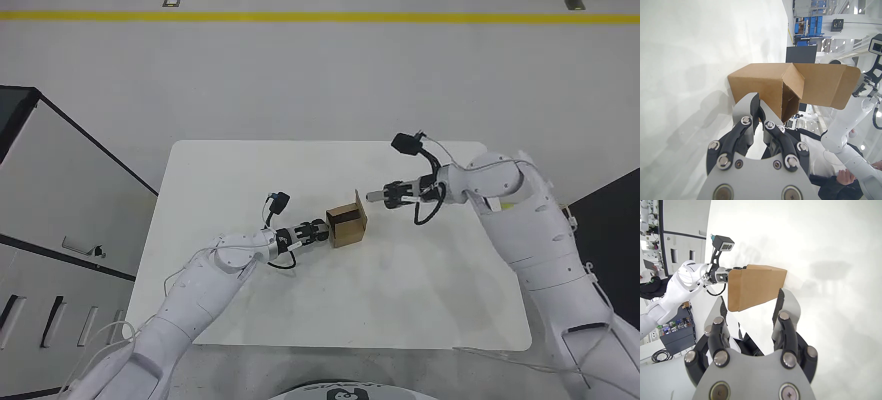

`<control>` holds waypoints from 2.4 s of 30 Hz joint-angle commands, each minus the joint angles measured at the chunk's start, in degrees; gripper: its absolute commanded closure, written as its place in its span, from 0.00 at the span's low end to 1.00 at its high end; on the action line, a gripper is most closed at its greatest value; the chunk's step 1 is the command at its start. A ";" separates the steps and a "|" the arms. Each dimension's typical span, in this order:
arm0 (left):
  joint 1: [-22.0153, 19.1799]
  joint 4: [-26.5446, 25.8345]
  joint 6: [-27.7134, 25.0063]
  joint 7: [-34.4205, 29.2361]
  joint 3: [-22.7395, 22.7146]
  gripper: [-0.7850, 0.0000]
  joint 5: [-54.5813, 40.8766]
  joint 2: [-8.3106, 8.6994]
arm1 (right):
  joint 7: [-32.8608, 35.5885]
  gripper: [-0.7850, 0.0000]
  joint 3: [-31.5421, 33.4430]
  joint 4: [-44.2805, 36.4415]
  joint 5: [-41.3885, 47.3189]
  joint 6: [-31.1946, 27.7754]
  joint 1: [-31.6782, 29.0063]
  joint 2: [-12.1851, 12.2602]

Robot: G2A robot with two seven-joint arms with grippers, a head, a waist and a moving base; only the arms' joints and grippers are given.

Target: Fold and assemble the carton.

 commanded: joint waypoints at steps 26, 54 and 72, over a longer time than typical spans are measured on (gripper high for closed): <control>0.00 0.00 0.00 0.00 0.00 1.00 0.00 0.00 | 6.30 0.82 -15.44 -0.15 -9.05 2.94 10.98 -3.20; 0.00 0.00 0.00 0.00 0.00 1.00 0.00 0.00 | 11.01 0.96 -32.93 5.98 -18.09 0.94 22.87 -10.77; 0.00 0.00 0.00 0.00 0.00 1.00 0.00 0.00 | 10.02 0.96 -34.73 9.44 -19.63 0.27 23.54 -12.94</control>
